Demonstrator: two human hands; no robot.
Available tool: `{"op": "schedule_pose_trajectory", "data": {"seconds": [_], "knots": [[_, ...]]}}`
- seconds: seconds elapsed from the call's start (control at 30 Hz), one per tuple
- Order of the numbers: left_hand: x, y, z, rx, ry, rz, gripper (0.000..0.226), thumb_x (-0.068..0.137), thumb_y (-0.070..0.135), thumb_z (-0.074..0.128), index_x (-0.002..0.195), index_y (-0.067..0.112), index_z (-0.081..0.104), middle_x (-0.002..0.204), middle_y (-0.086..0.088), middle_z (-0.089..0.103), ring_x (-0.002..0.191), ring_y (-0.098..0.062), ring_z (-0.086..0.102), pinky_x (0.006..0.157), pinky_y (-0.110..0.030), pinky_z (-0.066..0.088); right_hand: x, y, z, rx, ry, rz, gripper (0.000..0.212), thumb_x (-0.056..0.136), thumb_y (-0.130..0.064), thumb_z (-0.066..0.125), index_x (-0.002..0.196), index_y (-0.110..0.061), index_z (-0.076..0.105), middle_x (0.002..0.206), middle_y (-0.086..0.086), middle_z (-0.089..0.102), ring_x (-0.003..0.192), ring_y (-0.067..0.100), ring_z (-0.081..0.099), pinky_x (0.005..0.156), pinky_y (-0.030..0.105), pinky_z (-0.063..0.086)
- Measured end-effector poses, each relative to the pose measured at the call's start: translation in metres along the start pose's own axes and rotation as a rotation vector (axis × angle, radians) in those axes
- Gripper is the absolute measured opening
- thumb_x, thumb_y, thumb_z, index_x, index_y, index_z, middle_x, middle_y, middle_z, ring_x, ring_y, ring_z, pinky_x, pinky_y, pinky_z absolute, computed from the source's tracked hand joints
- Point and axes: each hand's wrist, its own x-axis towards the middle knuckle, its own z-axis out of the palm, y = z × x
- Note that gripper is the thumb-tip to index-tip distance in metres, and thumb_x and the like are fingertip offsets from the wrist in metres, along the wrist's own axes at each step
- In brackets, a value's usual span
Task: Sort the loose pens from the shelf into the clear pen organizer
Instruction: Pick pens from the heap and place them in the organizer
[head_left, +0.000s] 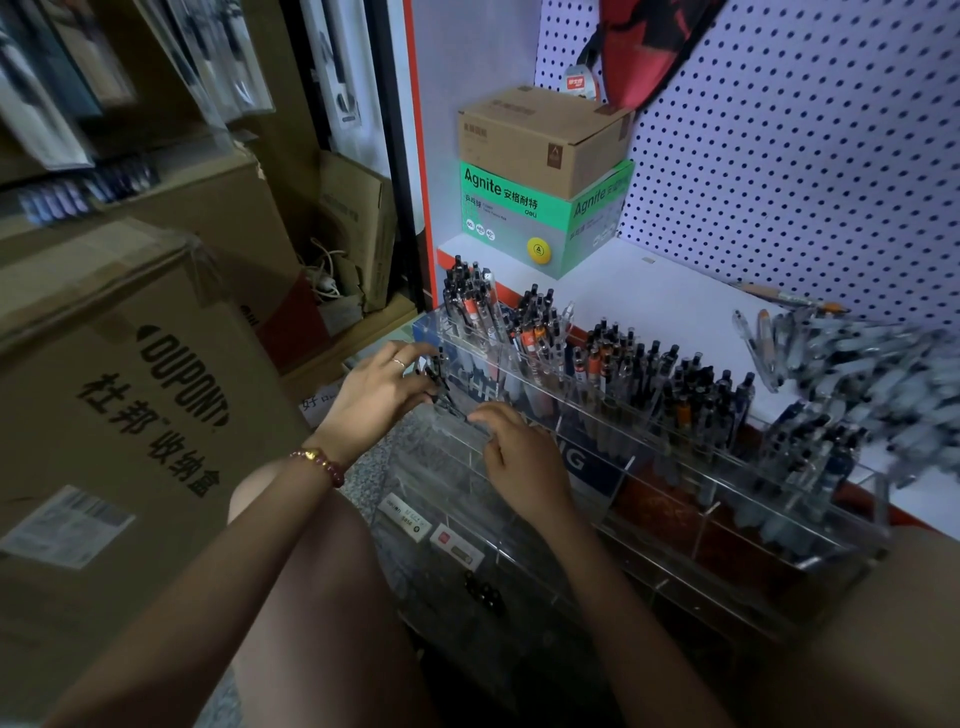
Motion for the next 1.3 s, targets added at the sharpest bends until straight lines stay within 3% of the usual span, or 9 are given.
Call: {"op": "schedule_pose_trajectory", "data": {"seconds": [0.13,0.43,0.63,0.87,0.93,1.03,1.13,1.2,1.3], "knots": [[0.006,0.001,-0.004,0.012,0.045,0.003,0.033,0.092,0.035,0.048,0.085,0.010,0.067,0.118,-0.009,0.061,0.101,-0.022,0.047,0.070,-0.039,0.050,0.000,0.000,0.000,-0.004,0.004,-0.001,0.035,0.092,-0.005,0.045,0.123,-0.019,0.055,0.131,-0.013,0.051,0.053,-0.004,0.031,0.053,0.013,0.019],[0.018,0.001,0.003,-0.048,0.097,-0.061,0.020,0.084,0.025,0.068,0.092,0.007,0.065,0.107,-0.007,0.062,0.095,-0.020,0.047,0.070,-0.037,0.050,-0.001,-0.001,0.001,-0.026,0.013,0.003,0.035,0.093,-0.005,0.044,0.123,-0.019,0.055,0.125,-0.011,0.053,0.049,0.003,0.034,0.048,0.016,0.020],[0.020,0.005,0.007,-0.048,0.054,-0.087,0.025,0.093,0.030,0.051,0.097,0.011,0.067,0.105,-0.002,0.064,0.091,-0.019,0.045,0.062,-0.037,0.050,0.000,0.000,0.001,-0.029,0.014,-0.012,0.035,0.092,-0.005,0.044,0.122,-0.019,0.055,0.129,-0.012,0.052,0.049,0.003,0.035,0.049,0.018,0.023],[0.003,0.003,0.006,-0.036,-0.025,-0.086,0.033,0.090,0.028,0.059,0.120,0.015,0.060,0.131,-0.005,0.052,0.105,-0.022,0.050,0.061,-0.038,0.053,0.000,0.001,-0.001,-0.020,0.004,-0.023,0.036,0.092,-0.004,0.043,0.124,-0.018,0.056,0.130,-0.013,0.052,0.050,0.005,0.038,0.048,0.015,0.022],[-0.002,0.004,0.006,-0.061,-0.035,-0.116,0.039,0.087,0.022,0.066,0.125,0.017,0.058,0.137,-0.003,0.047,0.111,-0.024,0.050,0.063,-0.039,0.054,0.001,0.000,-0.001,0.000,0.025,-0.031,0.037,0.092,-0.003,0.044,0.123,-0.017,0.057,0.129,-0.010,0.054,0.057,0.004,0.045,0.051,0.014,0.030],[-0.002,0.008,0.004,-0.110,-0.009,-0.150,0.046,0.083,0.016,0.072,0.126,0.018,0.058,0.139,-0.003,0.047,0.119,-0.022,0.047,0.069,-0.039,0.055,0.000,-0.003,-0.003,0.100,0.157,-0.017,0.037,0.089,0.000,0.043,0.118,-0.013,0.063,0.121,-0.001,0.062,0.090,0.010,0.061,0.073,0.023,0.051],[-0.003,0.010,0.000,-0.133,0.004,-0.158,0.052,0.079,0.013,0.075,0.126,0.019,0.056,0.139,-0.002,0.047,0.121,-0.022,0.047,0.068,-0.039,0.056,-0.004,-0.003,-0.011,0.120,0.231,-0.064,0.031,0.087,0.000,0.043,0.101,-0.011,0.069,0.102,0.001,0.068,0.082,0.002,0.059,0.068,0.019,0.049],[-0.004,0.011,-0.005,-0.152,-0.005,-0.169,0.056,0.076,0.012,0.078,0.126,0.021,0.054,0.139,-0.002,0.046,0.115,-0.024,0.054,0.063,-0.037,0.055,-0.007,-0.006,-0.023,0.114,0.212,-0.120,0.028,0.086,0.000,0.044,0.091,-0.008,0.070,0.089,0.003,0.069,0.067,-0.010,0.052,0.059,0.005,0.037],[-0.002,0.015,-0.019,-0.165,-0.015,-0.154,0.054,0.079,0.026,0.077,0.126,0.023,0.051,0.138,0.000,0.041,0.084,-0.022,0.064,0.050,-0.033,0.051,-0.013,-0.016,-0.050,0.135,0.163,-0.200,0.027,0.086,0.000,0.045,0.086,-0.007,0.072,0.083,-0.001,0.069,0.066,-0.015,0.053,0.054,0.004,0.035]]}}
